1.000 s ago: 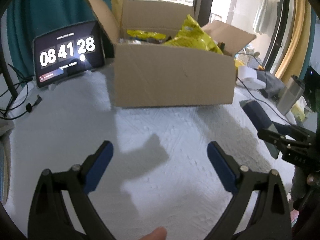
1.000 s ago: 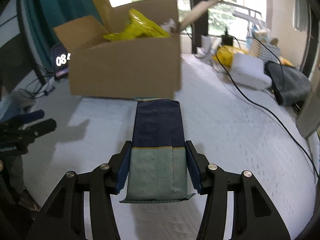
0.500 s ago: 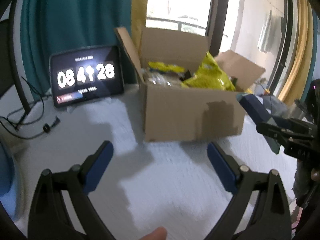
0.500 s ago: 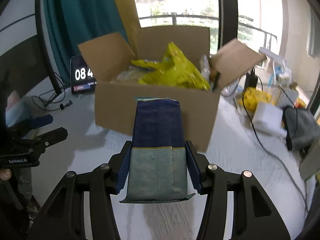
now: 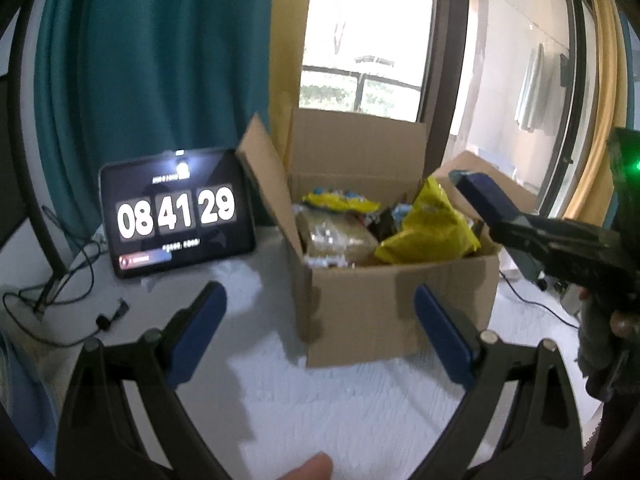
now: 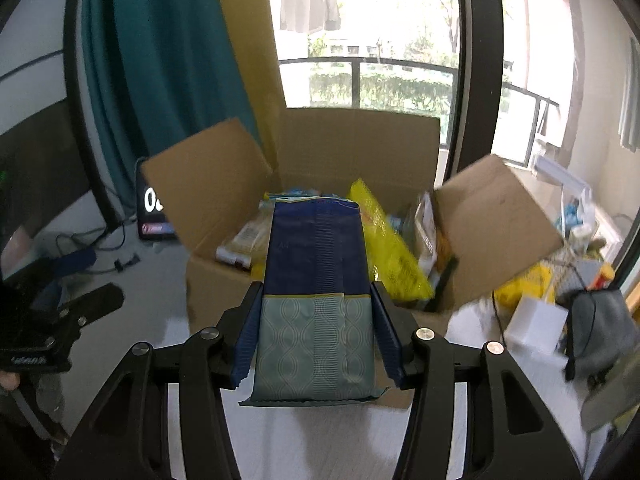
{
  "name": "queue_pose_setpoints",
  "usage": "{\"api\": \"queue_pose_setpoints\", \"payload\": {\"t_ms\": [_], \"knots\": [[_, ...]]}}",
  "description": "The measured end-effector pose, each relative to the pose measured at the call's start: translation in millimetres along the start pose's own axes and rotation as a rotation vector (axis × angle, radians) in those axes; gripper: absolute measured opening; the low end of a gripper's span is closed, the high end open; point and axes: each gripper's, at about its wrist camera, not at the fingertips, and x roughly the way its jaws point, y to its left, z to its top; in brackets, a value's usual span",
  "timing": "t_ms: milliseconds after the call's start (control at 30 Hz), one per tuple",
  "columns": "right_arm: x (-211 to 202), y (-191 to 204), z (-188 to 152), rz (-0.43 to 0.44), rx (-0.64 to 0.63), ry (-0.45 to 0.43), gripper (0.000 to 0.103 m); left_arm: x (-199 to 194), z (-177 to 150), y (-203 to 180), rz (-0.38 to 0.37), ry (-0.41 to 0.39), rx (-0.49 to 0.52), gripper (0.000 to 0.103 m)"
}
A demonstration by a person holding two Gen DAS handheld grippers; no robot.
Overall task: Organize snacks
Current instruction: 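Lift the dark blue pack with the right gripper and carry it over the box, then lower the dark blue pack into the box and open the right gripper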
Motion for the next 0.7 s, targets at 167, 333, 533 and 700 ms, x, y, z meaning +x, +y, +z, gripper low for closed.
{"api": "queue_pose_setpoints", "payload": {"t_ms": [167,333,533,700], "knots": [[16,-15,26,-0.025,0.022,-0.015,0.054,19,13,2,-0.004,0.014,0.004,0.096],[37,-32,45,-0.035,0.041,-0.006,0.054,36,25,0,-0.015,0.017,0.011,0.096],[58,-46,59,-0.036,0.044,0.007,0.055,52,42,-4,-0.005,0.009,0.02,0.096],[75,-56,71,-0.041,0.046,0.008,0.055,65,56,-10,0.008,-0.007,0.022,0.096]]}}
